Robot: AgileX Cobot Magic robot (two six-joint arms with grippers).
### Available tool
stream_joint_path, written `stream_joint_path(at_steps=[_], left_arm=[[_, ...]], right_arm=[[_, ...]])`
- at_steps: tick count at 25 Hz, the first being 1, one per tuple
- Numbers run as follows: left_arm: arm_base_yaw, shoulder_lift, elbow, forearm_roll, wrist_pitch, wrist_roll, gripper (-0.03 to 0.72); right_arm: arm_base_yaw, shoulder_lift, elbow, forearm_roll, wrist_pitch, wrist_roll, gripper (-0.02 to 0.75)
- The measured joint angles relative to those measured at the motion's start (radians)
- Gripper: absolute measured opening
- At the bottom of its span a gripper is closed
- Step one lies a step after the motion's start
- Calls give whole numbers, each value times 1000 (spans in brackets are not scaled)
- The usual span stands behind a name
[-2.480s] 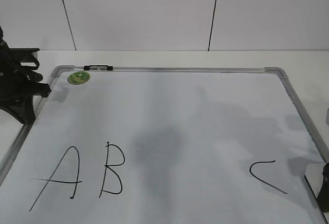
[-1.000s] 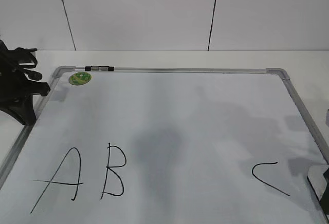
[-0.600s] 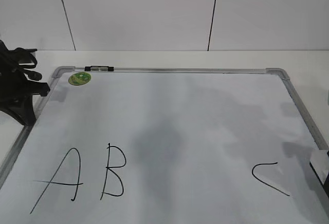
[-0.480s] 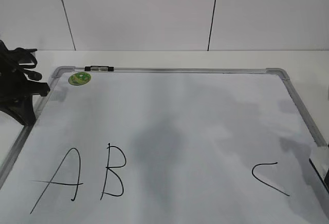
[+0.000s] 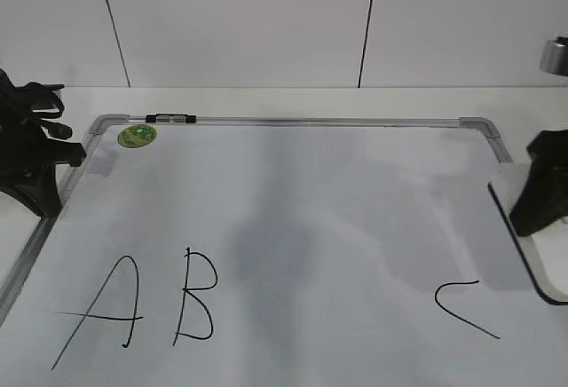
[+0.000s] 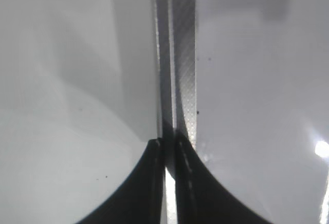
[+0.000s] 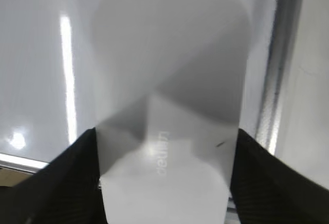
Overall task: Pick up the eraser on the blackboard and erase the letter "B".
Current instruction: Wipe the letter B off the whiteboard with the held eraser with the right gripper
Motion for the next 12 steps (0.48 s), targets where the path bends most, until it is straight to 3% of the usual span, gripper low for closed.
stream_joint_path(at_steps=[7, 12], left_arm=[[0, 0, 0, 0, 1, 0, 18], [0, 0, 0, 0, 2, 0, 18]], right_arm=[[330, 76, -107, -75, 10, 178, 540], [496, 184, -204, -111, 10, 214, 540]])
